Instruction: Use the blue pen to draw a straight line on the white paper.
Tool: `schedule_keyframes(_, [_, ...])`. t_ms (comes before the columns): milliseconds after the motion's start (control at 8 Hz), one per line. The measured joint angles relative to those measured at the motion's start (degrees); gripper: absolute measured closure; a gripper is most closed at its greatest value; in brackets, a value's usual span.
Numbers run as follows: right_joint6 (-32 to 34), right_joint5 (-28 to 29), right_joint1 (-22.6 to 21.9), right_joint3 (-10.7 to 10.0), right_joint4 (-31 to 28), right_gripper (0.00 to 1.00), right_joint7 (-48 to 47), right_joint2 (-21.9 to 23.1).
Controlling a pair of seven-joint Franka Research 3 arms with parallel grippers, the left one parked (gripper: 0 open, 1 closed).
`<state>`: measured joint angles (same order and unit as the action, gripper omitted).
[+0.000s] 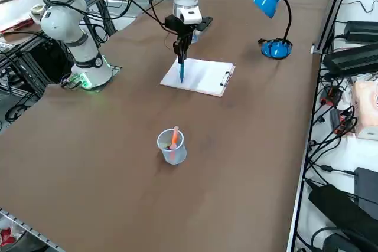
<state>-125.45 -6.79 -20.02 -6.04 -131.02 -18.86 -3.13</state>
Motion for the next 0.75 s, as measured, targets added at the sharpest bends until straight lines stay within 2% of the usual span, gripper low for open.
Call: schedule_keyframes(750, [-2.39,-0.49,-1.76,0.02,1.19,0.84,-3.29,-2.66])
